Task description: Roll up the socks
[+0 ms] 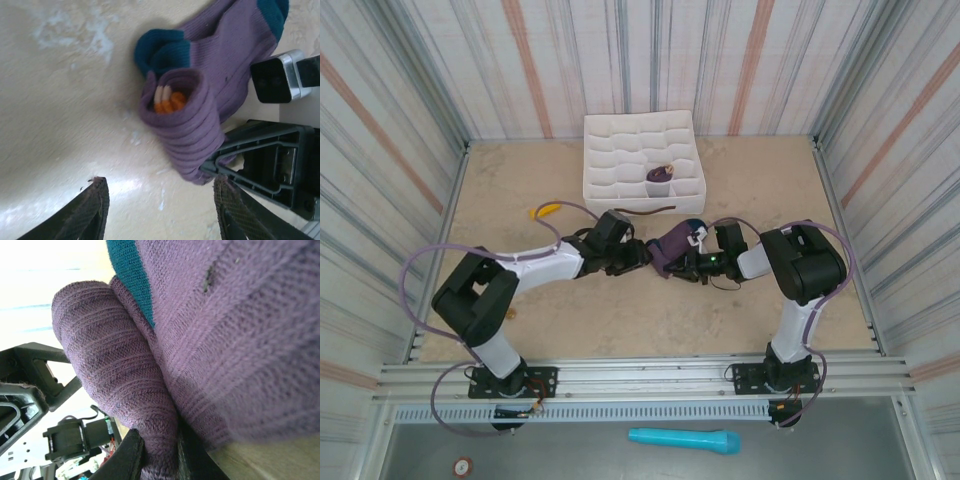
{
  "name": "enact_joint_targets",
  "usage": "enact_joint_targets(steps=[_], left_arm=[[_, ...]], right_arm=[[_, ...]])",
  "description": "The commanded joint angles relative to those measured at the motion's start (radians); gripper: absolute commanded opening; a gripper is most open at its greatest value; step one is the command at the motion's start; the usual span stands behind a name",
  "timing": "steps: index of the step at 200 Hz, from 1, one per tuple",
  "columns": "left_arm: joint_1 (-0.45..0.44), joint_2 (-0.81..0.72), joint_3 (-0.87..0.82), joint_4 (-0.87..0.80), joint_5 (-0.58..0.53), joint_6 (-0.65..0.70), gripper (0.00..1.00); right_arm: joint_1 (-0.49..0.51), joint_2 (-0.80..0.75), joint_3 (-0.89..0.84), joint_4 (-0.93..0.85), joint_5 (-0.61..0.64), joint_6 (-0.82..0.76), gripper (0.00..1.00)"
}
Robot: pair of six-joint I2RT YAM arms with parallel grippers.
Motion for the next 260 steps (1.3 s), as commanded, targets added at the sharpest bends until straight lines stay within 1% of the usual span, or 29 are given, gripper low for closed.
enact_joint_targets(steps=[1,27,96,118,129,155,171,191,213,228,260], left_arm=[[-0.006,0.045,0.03,0.058,-0.036,0.012,0.58],[-0.009,0.076,0.033,0.107,-0.044,-0.001,0.57],[-0.016,0.154,0.053,0.156,-0.073,-0.042,0.54],[-0.022,0.184,0.072,0.161,-0.077,-0.052,0.52],[-0.023,0.199,0.078,0.158,-0.077,-0.064,0.48],[-0.023,0.212,0.073,0.162,-0.075,-0.087,0.33],[-0.022,0.204,0.069,0.135,-0.089,-0.089,0.25],[-0.02,0.185,0.059,0.101,-0.108,-0.085,0.14],[-0.009,0.171,0.055,0.064,-0.096,-0.071,0.06],[0.007,0.166,0.047,0.048,-0.074,-0.066,0.04],[0.027,0.118,0.005,0.033,-0.067,-0.059,0.04]], right_arm=[[-0.024,0.075,-0.049,-0.228,0.19,0.048,0.0],[-0.025,0.082,-0.044,-0.227,0.188,0.047,0.0],[-0.03,0.08,-0.041,-0.218,0.183,0.049,0.0],[-0.031,0.082,-0.042,-0.214,0.181,0.049,0.0],[-0.033,0.081,-0.042,-0.212,0.18,0.049,0.0],[-0.036,0.077,-0.048,-0.205,0.178,0.051,0.0],[-0.036,0.064,-0.055,-0.196,0.178,0.046,0.0],[-0.035,0.017,-0.063,-0.189,0.178,0.027,0.14],[-0.028,-0.065,-0.055,-0.241,0.195,-0.021,0.29],[-0.013,-0.134,-0.043,-0.286,0.215,-0.058,0.39],[0.047,-0.285,0.007,-0.43,0.308,-0.159,0.51]])
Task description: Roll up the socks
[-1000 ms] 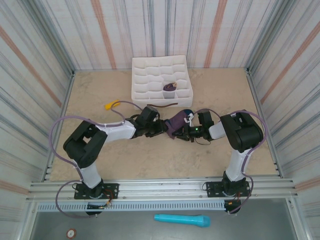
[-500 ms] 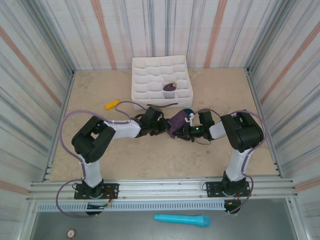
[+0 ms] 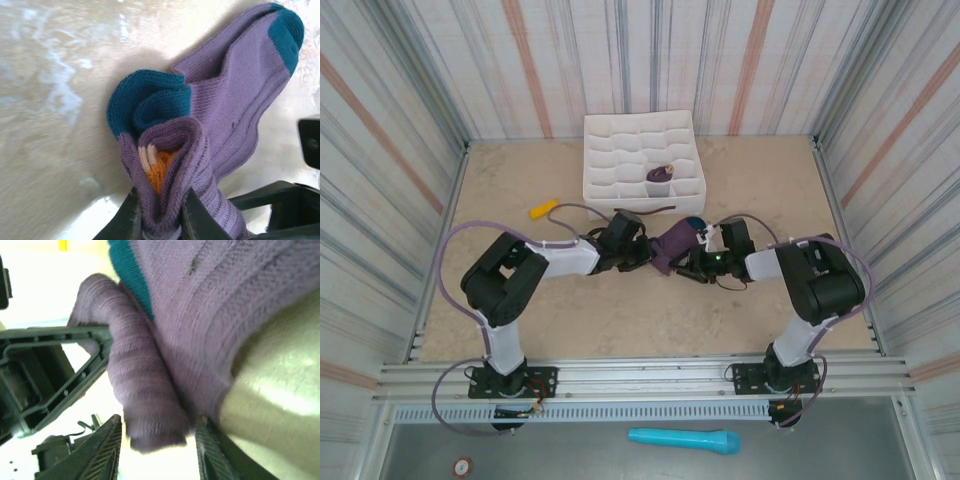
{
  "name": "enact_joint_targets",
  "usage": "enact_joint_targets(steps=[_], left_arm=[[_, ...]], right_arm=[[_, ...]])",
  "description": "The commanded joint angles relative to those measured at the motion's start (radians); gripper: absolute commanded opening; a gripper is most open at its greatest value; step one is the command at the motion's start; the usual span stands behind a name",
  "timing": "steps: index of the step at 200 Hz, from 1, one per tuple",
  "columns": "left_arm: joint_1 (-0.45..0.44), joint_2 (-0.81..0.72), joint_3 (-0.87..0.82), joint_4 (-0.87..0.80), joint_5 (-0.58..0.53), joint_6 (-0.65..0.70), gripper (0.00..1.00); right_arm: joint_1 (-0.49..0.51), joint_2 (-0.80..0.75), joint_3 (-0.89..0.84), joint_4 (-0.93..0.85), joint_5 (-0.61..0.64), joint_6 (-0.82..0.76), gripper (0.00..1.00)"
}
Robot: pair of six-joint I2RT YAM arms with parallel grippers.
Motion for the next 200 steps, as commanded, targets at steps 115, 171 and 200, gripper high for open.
enact_joint_targets(steps=[115,171,200], left_arm=[[0.055,-0.177,-0.143,-0.228,0.073,0.048,0.04],[0.081,-0.18,-0.144,-0.264,0.127,0.065,0.04],[0.089,-0.181,-0.139,-0.276,0.138,0.077,0.04]], right_arm=[[0.551,-0.335,0.169,-0.456,0.838,-0.567,0.83],[0.799,-0.256,0.133,-0.322,1.223,-0.788,0.82],[0.856,-0.173,0.127,-0.265,1.338,-0.854,0.79]])
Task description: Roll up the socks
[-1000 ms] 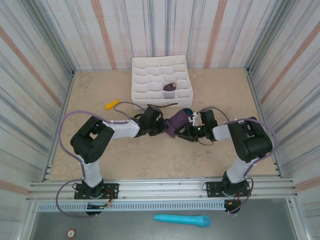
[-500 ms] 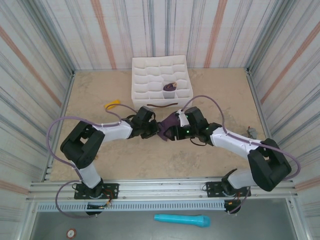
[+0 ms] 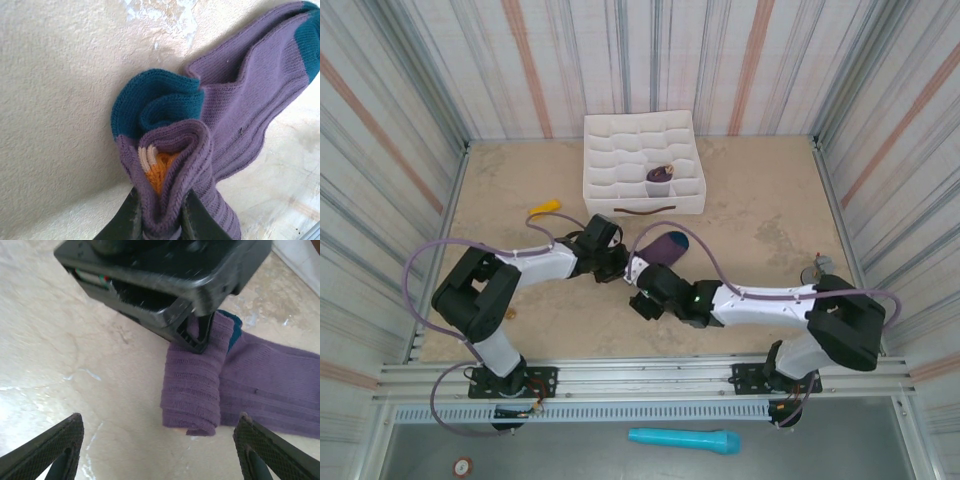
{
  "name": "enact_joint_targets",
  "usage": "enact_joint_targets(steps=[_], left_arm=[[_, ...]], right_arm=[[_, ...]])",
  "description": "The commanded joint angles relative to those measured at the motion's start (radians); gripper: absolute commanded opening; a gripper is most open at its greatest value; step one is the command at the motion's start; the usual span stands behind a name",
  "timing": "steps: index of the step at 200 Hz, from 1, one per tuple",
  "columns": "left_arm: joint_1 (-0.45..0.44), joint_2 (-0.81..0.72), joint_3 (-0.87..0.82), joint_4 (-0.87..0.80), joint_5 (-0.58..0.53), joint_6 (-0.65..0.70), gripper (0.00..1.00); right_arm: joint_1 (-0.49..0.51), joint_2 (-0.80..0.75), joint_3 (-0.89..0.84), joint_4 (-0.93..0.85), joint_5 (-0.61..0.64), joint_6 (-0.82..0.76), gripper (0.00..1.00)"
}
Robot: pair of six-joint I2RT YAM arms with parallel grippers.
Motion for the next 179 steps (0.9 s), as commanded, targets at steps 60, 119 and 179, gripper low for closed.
enact_joint_targets(steps=[60,119,179], left_arm=[[0.013,-0.01,-0.002,-0.114,0.04,0.047,0.04],[0.013,-0.009,0.0,-0.124,0.042,0.053,0.04],[0.013,-0.014,-0.011,-0.117,0.045,0.057,0.08]], right_arm=[[0.065,0.246,-0.046,0.244,0.323,-0.16,0.75],[0.057,0.355,-0.027,0.291,0.367,-0.128,0.58],[-0.03,0.342,-0.083,0.254,0.166,0.036,0.26]])
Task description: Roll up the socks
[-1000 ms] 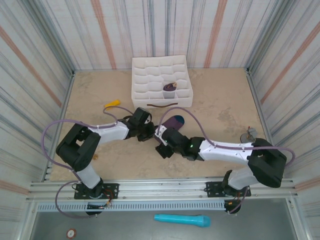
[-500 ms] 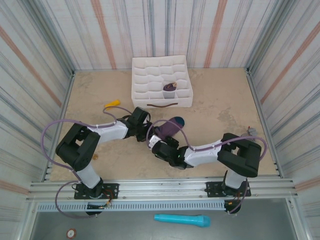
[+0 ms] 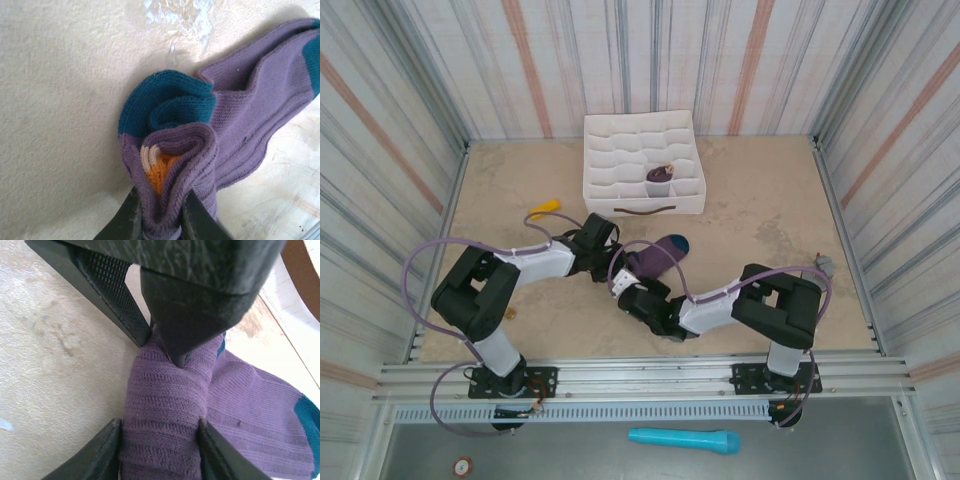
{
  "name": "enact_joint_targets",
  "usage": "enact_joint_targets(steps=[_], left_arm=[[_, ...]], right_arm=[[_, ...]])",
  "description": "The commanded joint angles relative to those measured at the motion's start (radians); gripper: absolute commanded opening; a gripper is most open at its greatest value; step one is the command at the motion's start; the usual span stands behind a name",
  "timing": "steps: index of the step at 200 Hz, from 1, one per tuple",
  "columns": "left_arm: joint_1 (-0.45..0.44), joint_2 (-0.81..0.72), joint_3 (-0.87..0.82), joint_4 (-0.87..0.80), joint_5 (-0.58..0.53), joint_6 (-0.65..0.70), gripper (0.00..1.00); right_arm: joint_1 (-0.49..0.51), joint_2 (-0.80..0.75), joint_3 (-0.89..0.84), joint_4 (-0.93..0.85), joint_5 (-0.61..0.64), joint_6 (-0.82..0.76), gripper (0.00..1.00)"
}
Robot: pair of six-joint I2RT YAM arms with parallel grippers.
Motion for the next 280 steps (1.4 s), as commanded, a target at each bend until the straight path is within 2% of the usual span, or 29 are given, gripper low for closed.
enact_joint_targets(steps=[1,26,38,49,95,114,195,245,280], left_arm=[[-0.008,-0.014,-0.014,-0.089,0.023,0.032,0.08],[-0.008,-0.022,-0.014,-0.087,0.018,0.033,0.18],[-0.008,-0.022,-0.01,-0.089,0.019,0.034,0.21],[-0.008,-0.023,-0.009,-0.091,0.02,0.034,0.23],[-0.002,-0.039,-0.031,-0.087,0.013,0.033,0.48],[0.011,-0.044,-0.047,-0.072,0.021,0.027,0.53],[0.071,-0.067,-0.122,-0.013,0.051,-0.01,0.57],[0.11,-0.097,-0.212,0.152,0.109,-0.086,0.58],[0.113,-0.12,-0.216,0.134,0.098,-0.079,0.57]], right_arm=[[-0.085,0.014,-0.057,-0.114,-0.136,0.136,0.25],[-0.122,0.012,-0.07,-0.127,-0.203,0.175,0.06],[-0.137,0.026,-0.058,-0.143,-0.226,0.193,0.0],[-0.148,0.044,-0.048,-0.154,-0.245,0.209,0.0],[-0.18,0.082,-0.046,-0.159,-0.318,0.266,0.0],[-0.196,0.085,-0.047,-0.16,-0.338,0.278,0.0],[-0.232,0.083,-0.054,-0.149,-0.407,0.29,0.0],[-0.247,0.082,-0.059,-0.133,-0.452,0.293,0.0],[-0.321,0.052,-0.103,-0.067,-0.616,0.337,0.0]])
